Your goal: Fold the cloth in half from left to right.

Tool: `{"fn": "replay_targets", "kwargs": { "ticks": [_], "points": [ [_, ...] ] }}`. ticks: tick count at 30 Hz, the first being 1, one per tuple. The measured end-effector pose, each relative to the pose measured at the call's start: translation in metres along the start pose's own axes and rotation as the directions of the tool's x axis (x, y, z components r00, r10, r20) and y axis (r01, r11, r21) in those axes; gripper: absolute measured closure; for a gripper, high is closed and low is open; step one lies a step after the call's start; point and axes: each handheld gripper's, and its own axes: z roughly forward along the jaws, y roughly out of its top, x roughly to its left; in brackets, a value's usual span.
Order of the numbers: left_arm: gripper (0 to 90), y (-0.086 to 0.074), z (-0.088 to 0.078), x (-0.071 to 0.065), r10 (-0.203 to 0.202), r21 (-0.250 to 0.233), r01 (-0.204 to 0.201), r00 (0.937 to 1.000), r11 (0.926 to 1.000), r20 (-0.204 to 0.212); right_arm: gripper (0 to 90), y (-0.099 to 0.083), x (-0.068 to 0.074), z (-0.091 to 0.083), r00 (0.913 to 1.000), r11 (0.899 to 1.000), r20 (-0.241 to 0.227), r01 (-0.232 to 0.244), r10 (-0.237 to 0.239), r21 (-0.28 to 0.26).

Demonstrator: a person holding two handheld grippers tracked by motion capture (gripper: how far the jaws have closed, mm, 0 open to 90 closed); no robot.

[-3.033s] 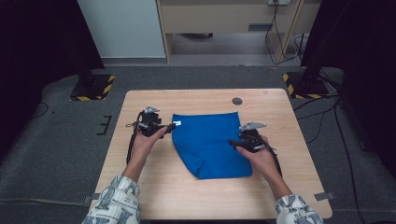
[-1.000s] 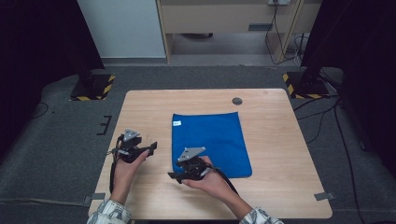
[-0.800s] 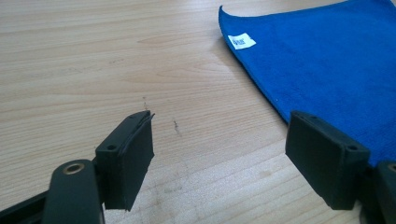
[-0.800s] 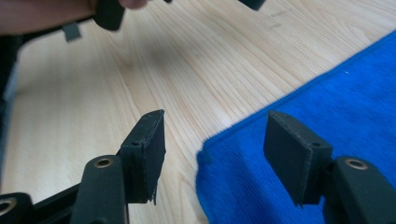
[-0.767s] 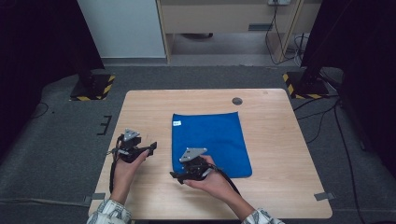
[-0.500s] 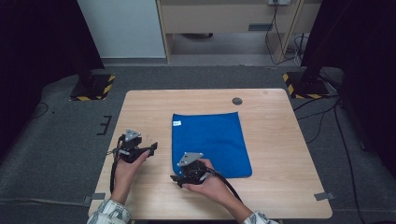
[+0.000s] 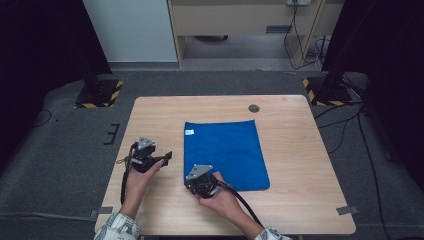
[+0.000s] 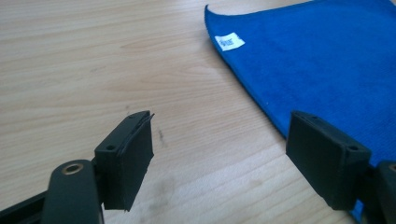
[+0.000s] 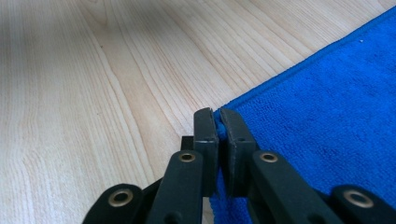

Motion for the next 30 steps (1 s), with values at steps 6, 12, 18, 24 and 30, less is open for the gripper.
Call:
{"fn": "replay_targets", "kwargs": {
  "ticks": [6,12,18,24,30],
  "points": [
    [22.7,0.012,0.014,-0.002,0.027,-0.009,-0.027,0.9993,0.9996,0.026,87.0,0.005,0.006,-0.002,0.9994,0.999,-0.009,-0.033,0.033,-0.025],
    [22.8,0.027,0.035,0.003,0.030,-0.003,-0.030,0.9987,0.9995,0.041,86.2,0.008,0.017,0.001,0.9991,0.999,-0.012,-0.041,0.040,-0.019],
    [24.0,0.038,0.058,0.009,0.049,0.024,-0.050,0.9971,0.9984,0.059,85.3,0.011,0.027,0.006,0.9995,0.999,-0.013,-0.030,0.030,-0.012],
    [24.0,0.046,0.073,0.009,0.073,0.038,-0.076,0.9947,0.9964,0.072,85.6,0.012,0.033,0.012,0.9990,0.999,-0.013,-0.043,0.043,-0.006],
    [24.4,0.053,0.087,0.011,0.106,0.041,-0.109,0.9927,0.9932,0.056,85.8,0.013,0.037,0.014,0.9990,0.999,-0.020,-0.039,0.039,-0.009]
  ]
}}
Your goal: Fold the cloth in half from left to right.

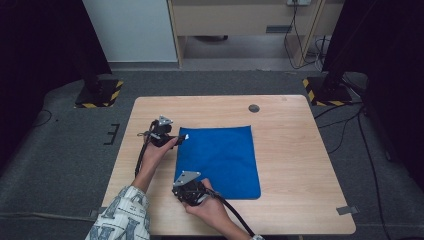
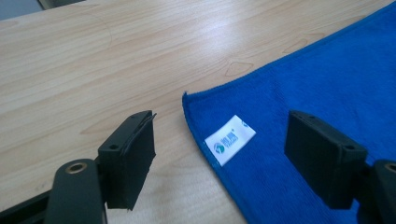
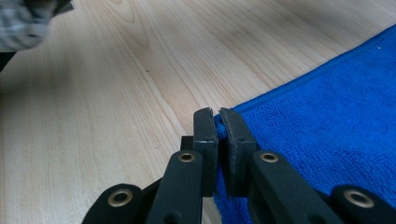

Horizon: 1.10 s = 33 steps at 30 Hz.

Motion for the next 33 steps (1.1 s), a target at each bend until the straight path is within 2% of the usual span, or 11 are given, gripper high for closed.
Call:
{"fn": "replay_targets", "kwargs": {
  "ticks": [3,8,9,12,16,17,19,22,25,28,33],
  "points": [
    [25.7,0.003,0.007,0.002,-0.022,-0.011,0.022,0.9997,0.9997,0.013,85.8,0.000,0.001,-0.001,1.0000,1.000,0.002,0.007,-0.007,-0.002],
    [29.2,0.003,0.013,0.005,-0.023,-0.010,0.023,0.9997,0.9997,-0.003,85.9,0.000,0.003,-0.003,1.0000,1.000,0.006,0.006,-0.006,-0.006],
    [29.3,0.001,0.016,0.007,-0.046,-0.011,0.046,0.9989,0.9989,-0.001,85.8,-0.001,0.005,-0.001,1.0000,1.000,0.001,0.010,-0.010,-0.006],
    [29.3,-0.002,0.021,0.009,-0.036,-0.008,0.036,0.9994,0.9993,0.005,85.8,-0.001,0.007,0.000,0.9999,1.000,-0.007,0.010,-0.010,-0.002],
    [30.2,-0.005,0.025,0.012,-0.048,-0.005,0.048,0.9988,0.9988,0.015,85.6,-0.001,0.008,0.001,0.9999,1.000,-0.010,0.011,-0.011,-0.001],
    [30.6,-0.006,0.027,0.012,-0.039,-0.001,0.039,0.9991,0.9993,0.015,85.6,-0.002,0.008,0.001,0.9999,1.000,-0.012,0.011,-0.011,0.000],
    [31.3,-0.006,0.027,0.013,-0.037,0.009,0.037,0.9993,0.9993,-0.005,85.5,-0.002,0.008,0.001,0.9999,1.000,-0.013,0.009,-0.009,0.001],
    [33.8,-0.008,0.030,0.014,-0.048,0.013,0.048,0.9988,0.9988,0.013,85.4,-0.002,0.008,0.001,0.9999,1.000,-0.011,0.005,-0.006,-0.004],
    [38.3,-0.010,0.033,0.013,-0.035,0.036,0.035,0.9993,0.9987,0.010,85.4,-0.002,0.008,0.000,0.9999,1.000,-0.012,0.000,0.000,-0.008],
    [42.9,-0.010,0.034,0.013,-0.045,0.021,0.044,0.9988,0.9988,0.019,85.4,-0.002,0.008,0.000,0.9999,1.000,-0.014,-0.001,0.001,-0.007],
    [58.4,-0.009,0.034,0.009,-0.025,0.022,0.024,0.9991,0.9995,0.034,85.2,-0.004,0.008,-0.001,0.9999,1.000,-0.015,-0.003,0.002,-0.007]
  ]
}}
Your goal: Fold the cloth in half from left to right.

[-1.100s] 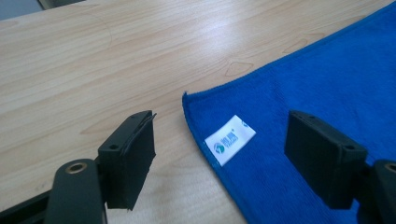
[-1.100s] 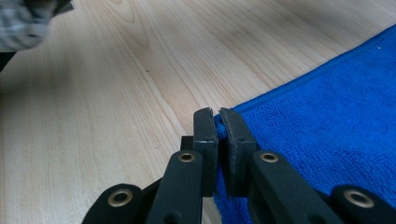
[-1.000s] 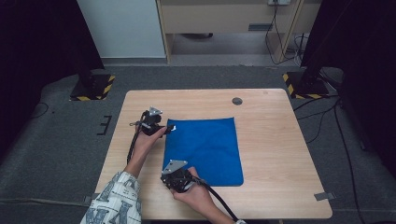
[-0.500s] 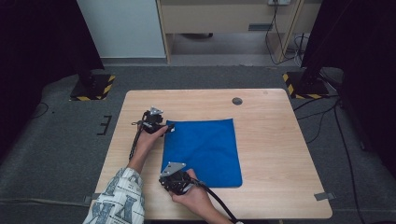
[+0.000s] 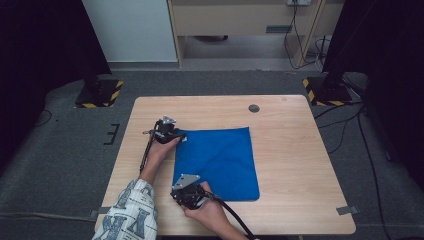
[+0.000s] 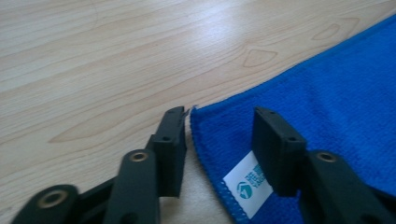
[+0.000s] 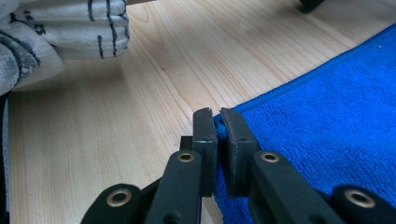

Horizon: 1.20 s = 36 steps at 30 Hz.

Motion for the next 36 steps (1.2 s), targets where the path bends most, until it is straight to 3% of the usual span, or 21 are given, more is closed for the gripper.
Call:
{"fn": "replay_targets", "kwargs": {
  "ticks": [5,9,13,21,28,33,36],
  "points": [
    [69.4,0.001,0.000,-0.001,0.005,0.002,-0.005,1.0000,1.0000,0.004,85.1,-0.002,0.000,0.000,1.0000,1.000,0.000,-0.003,0.003,0.002],
    [80.1,0.000,-0.002,0.003,-0.025,-0.004,0.025,0.9996,0.9997,0.012,85.0,-0.002,-0.001,-0.001,1.0000,1.000,-0.004,-0.005,0.005,0.001],
    [87.7,0.003,-0.006,0.006,-0.044,-0.039,0.045,0.9987,0.9983,0.027,85.2,-0.003,-0.002,-0.002,0.9999,1.000,0.000,-0.011,0.011,-0.007],
    [89.2,0.009,-0.012,0.002,-0.039,-0.038,0.041,0.9987,0.9984,0.034,85.4,-0.003,-0.001,-0.007,0.9997,0.999,-0.004,-0.023,0.023,-0.024],
    [89.3,0.034,-0.026,-0.021,0.006,-0.062,-0.004,0.9992,0.9981,0.039,87.5,0.004,0.004,-0.019,0.9992,0.998,0.031,-0.022,0.024,-0.060],
    [89.4,0.042,-0.030,-0.019,0.007,-0.052,-0.005,0.9994,0.9986,0.034,88.9,0.006,0.009,-0.025,0.9986,0.997,0.052,-0.007,0.011,-0.079],
    [89.4,0.047,-0.036,-0.012,-0.007,-0.055,0.008,0.9996,0.9984,0.027,89.1,0.009,0.015,-0.031,0.9967,0.995,0.081,0.010,-0.002,-0.099]
  ]
}}
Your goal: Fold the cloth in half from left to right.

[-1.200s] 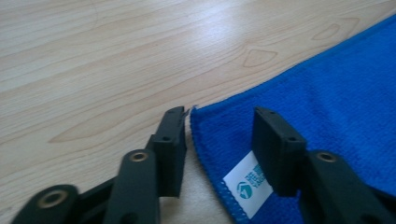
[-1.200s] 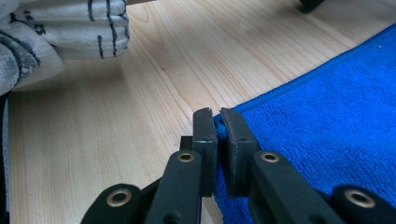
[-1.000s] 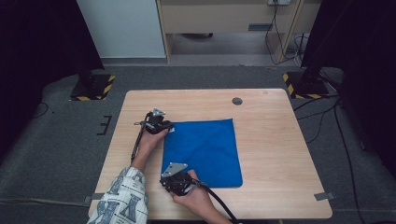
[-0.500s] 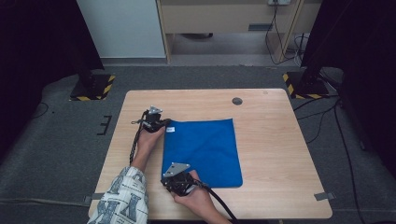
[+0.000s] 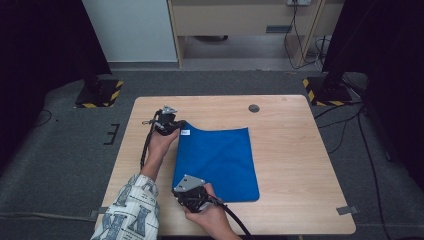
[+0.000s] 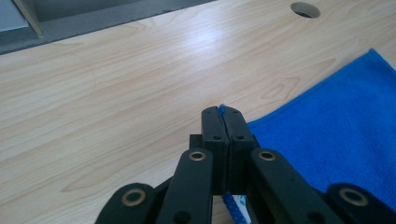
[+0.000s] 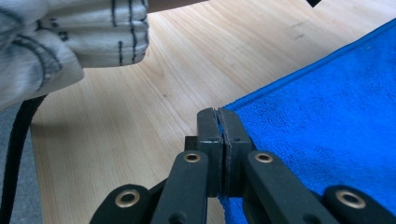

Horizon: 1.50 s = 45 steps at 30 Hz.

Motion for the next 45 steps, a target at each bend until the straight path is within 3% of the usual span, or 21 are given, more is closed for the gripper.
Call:
{"fn": "replay_targets", "kwargs": {
  "ticks": [13,23,28,37,38,39,40,45],
  "points": [
    [89.4,0.001,-0.016,0.015,-0.006,-0.007,0.006,0.9999,1.0000,-0.016,89.1,0.017,0.014,-0.004,0.9995,0.999,0.014,0.028,-0.028,-0.046],
    [89.4,-0.001,-0.041,0.033,0.020,0.013,-0.019,0.9994,0.9997,-0.030,89.1,0.030,0.031,0.009,0.9998,0.997,0.005,0.019,-0.019,-0.077],
    [89.4,0.001,-0.047,0.039,-0.012,-0.002,0.011,0.9995,0.9999,-0.030,89.0,0.038,0.032,0.011,0.9997,0.995,-0.023,-0.009,0.007,-0.098],
    [89.3,0.011,-0.025,0.012,-0.010,0.000,0.010,0.9999,1.0000,-0.006,89.0,0.021,0.013,-0.012,0.9999,0.996,0.012,-0.011,0.012,-0.086],
    [89.3,0.015,-0.015,0.001,-0.009,0.002,0.009,1.0000,1.0000,0.001,89.0,0.017,0.009,-0.017,0.9997,0.997,0.015,-0.015,0.016,-0.082],
    [89.3,0.015,-0.015,0.001,-0.009,0.002,0.009,1.0000,1.0000,0.001,89.0,0.017,0.009,-0.017,0.9997,0.997,0.015,-0.015,0.016,-0.082],
    [89.2,0.018,-0.007,-0.008,-0.001,0.001,0.001,1.0000,1.0000,0.005,88.9,0.010,0.004,-0.026,0.9994,0.997,0.029,-0.016,0.018,-0.077],
    [89.2,0.022,0.013,-0.028,0.008,0.026,-0.008,0.9996,0.9996,0.026,89.0,-0.006,-0.012,-0.044,0.9979,0.997,0.055,-0.029,0.033,-0.073]
  ]
}}
